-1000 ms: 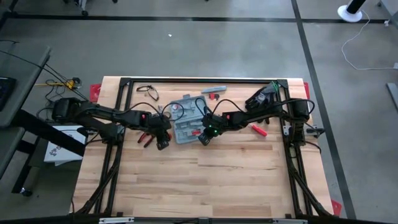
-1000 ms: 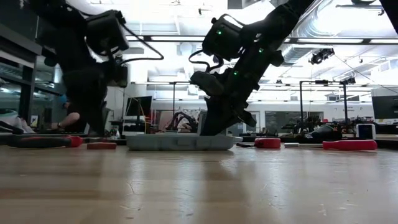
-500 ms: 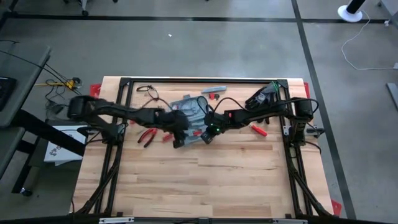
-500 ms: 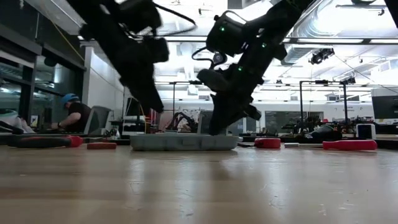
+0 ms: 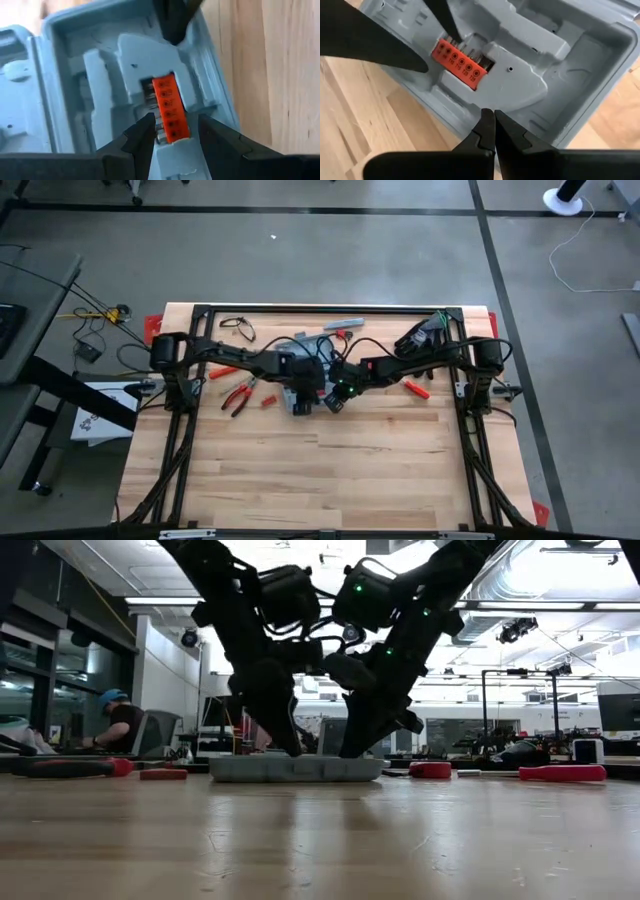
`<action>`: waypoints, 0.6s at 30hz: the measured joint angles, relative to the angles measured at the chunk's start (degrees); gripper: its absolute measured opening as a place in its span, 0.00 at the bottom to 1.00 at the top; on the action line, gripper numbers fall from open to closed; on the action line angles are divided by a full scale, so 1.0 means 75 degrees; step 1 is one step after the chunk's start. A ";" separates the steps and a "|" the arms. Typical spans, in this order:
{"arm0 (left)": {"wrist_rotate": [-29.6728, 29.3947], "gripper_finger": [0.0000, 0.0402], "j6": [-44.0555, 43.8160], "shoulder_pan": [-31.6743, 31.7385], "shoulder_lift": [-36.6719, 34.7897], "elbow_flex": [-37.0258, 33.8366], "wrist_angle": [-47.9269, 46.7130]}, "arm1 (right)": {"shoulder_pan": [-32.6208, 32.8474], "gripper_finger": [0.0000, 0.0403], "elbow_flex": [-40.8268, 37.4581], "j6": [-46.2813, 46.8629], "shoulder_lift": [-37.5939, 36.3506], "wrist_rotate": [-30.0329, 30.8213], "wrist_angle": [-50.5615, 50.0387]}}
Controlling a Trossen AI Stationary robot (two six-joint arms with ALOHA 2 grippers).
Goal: Prefit tool cases
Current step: Remove the orange terminal block from the gray prefit tool case
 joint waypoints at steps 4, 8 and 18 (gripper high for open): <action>0.0021 0.35 0.0213 -0.0006 0.0222 0.0004 0.0005 | -0.0005 0.00 0.0000 -0.0048 0.0000 0.0011 0.0005; -0.0021 0.35 0.0207 -0.0006 0.0355 0.0006 0.0140 | -0.0034 0.00 0.0000 -0.0051 0.0000 0.0019 0.0053; -0.0241 0.35 0.0063 -0.0004 0.0320 0.0003 -0.0004 | -0.0032 0.00 -0.0174 0.0044 0.0163 -0.0216 0.0566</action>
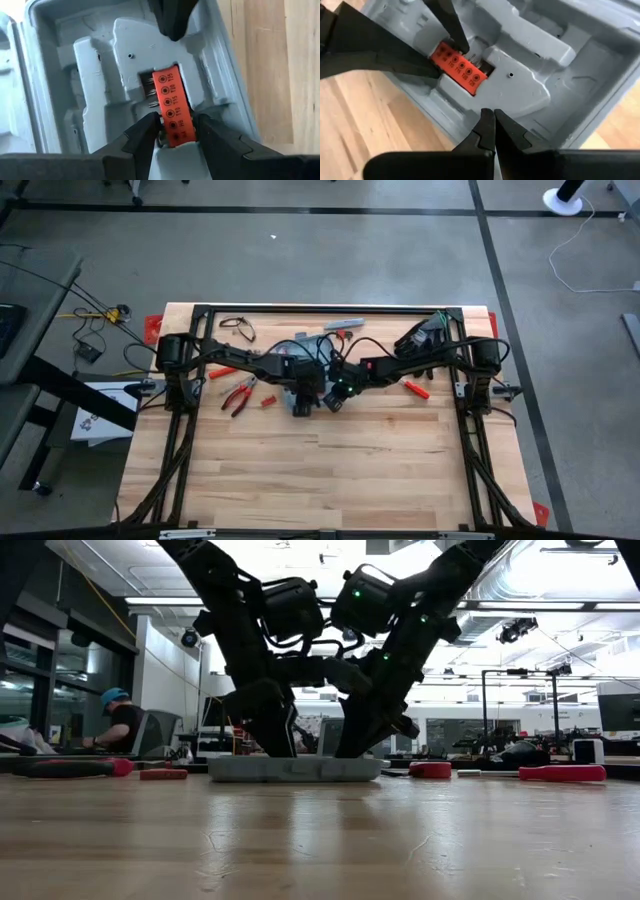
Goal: Prefit tool cases
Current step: Remove the orange terminal block from the gray prefit tool case
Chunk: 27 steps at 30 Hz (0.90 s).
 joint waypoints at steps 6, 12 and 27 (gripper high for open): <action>-0.0140 0.35 -0.0046 -0.0006 -0.0069 -0.0020 -0.0002 | -0.0003 0.00 -0.0916 0.0898 -0.0041 -0.0355 0.1460; -0.0597 0.35 0.0180 0.0012 -0.0069 -0.0012 0.0034 | 0.0025 0.00 -0.1689 0.1715 -0.0032 -0.0588 0.2392; 0.0498 0.35 0.1301 0.0300 -0.0009 -0.0012 0.0224 | 0.0067 0.00 -0.1811 0.1915 -0.0003 -0.0701 0.2725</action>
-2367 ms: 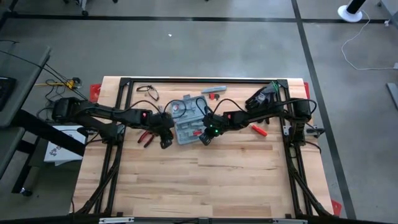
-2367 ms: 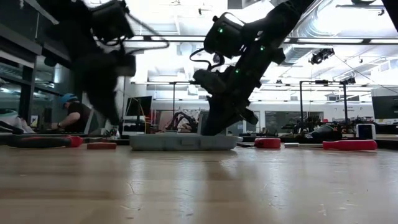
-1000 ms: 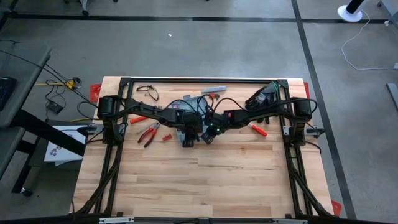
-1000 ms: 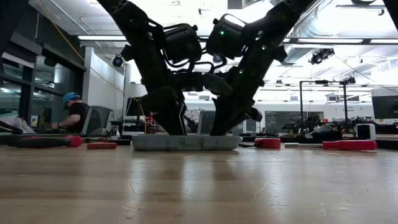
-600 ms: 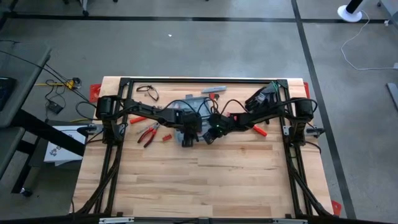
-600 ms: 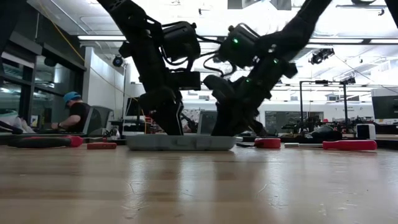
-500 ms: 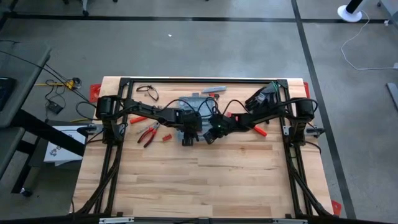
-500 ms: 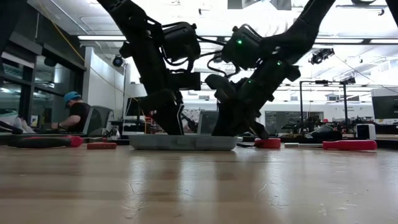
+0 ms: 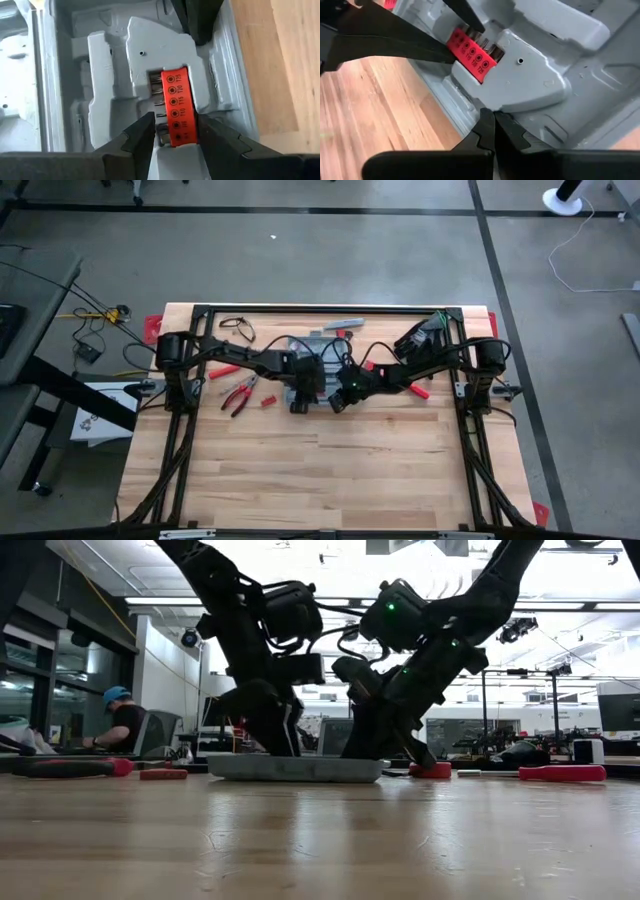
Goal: Prefit tool cases
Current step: Remove the orange terminal block from the gray prefit tool case
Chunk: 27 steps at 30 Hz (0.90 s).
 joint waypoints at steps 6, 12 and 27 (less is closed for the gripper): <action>0.0424 0.35 0.0328 0.0255 0.0226 0.0019 0.0083 | -0.0006 0.00 -0.0006 0.0001 0.0000 -0.0045 0.0027; 0.0694 0.30 0.0311 0.0222 0.0533 0.0046 -0.0037 | -0.0012 0.00 -0.0017 -0.0002 -0.0014 -0.0093 0.0119; 0.0759 0.18 -0.0962 0.0161 0.0223 0.0006 -0.0054 | 0.0232 0.00 -0.0044 -0.0213 -0.1191 0.0567 -0.1235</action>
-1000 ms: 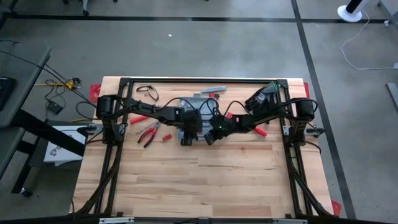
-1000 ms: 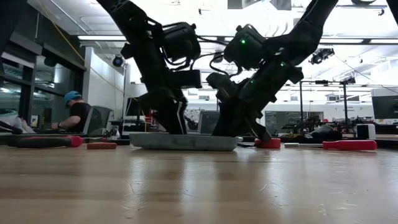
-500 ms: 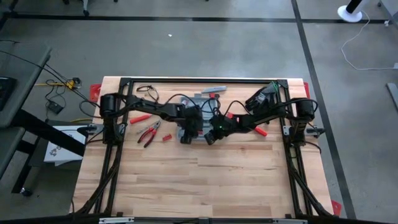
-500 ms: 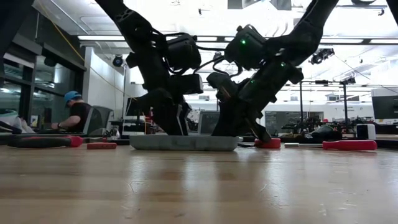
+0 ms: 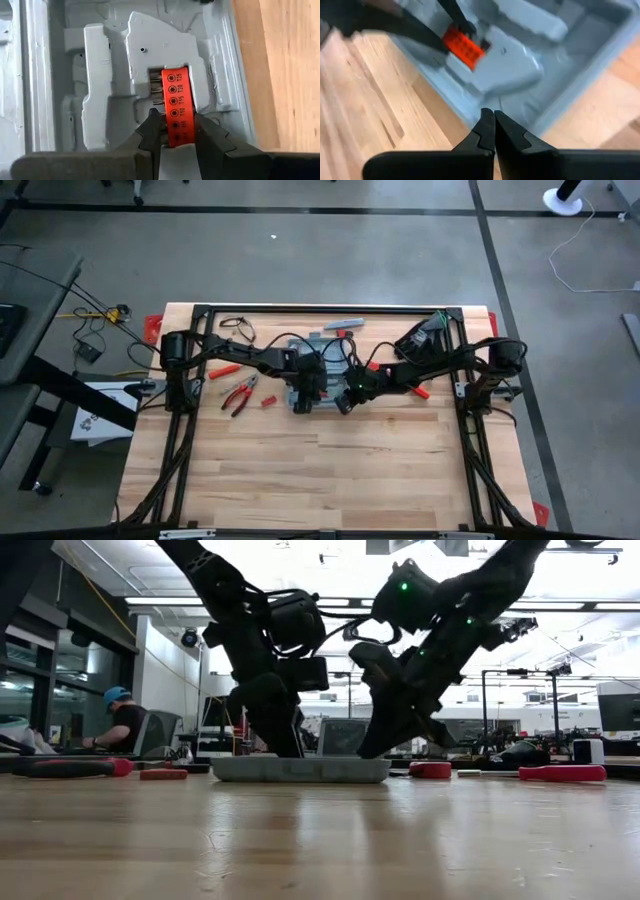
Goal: Prefit tool cases
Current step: Remove the orange terminal block from the gray prefit tool case
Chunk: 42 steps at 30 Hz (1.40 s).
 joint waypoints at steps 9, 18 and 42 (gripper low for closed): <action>-0.0106 0.01 -0.0323 0.0032 -0.0738 -0.0036 -0.0099 | 0.0074 0.00 0.0036 -0.0002 0.0179 0.0247 0.0030; -0.0105 0.00 0.0284 0.0026 -0.0707 -0.0021 -0.0007 | 0.0054 0.00 0.0027 0.0003 0.0197 0.0341 0.0167; -0.0569 0.56 0.1709 -0.0038 -0.0062 0.0008 0.0039 | 0.0048 0.00 0.0027 -0.0023 0.0200 0.0359 0.0222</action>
